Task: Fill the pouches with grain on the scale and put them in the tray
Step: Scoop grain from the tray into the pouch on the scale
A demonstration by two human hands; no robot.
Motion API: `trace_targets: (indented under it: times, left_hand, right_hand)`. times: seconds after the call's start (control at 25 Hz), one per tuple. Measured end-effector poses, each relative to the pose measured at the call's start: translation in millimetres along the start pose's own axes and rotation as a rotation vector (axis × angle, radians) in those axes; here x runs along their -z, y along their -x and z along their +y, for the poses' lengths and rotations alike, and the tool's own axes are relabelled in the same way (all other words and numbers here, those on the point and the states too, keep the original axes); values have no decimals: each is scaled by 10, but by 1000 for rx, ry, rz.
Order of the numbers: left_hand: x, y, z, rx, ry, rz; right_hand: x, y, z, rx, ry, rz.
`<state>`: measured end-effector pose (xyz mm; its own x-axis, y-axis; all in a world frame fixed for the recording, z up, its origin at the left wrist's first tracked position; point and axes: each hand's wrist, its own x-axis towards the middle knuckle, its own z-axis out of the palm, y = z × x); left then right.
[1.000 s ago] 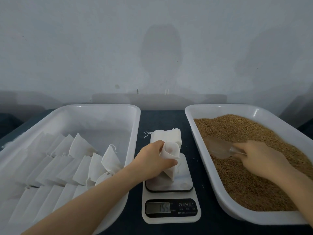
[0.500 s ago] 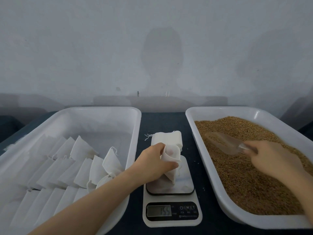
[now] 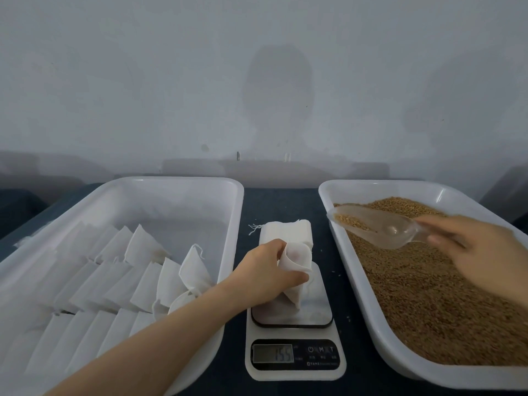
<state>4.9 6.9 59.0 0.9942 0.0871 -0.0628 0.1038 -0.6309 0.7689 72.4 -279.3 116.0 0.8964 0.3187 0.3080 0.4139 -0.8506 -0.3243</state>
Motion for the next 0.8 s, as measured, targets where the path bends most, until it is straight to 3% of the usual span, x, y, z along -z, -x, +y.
trace_targets:
  times: [0.24,0.8]
  left_hand:
    - [-9,-3,-3,-2,17,1]
    - [-9,-26,-7,-31,90,18]
  right_hand:
    - [182,-47,-300,204,18,42]
    - [178,-177,-544,322,212,9]
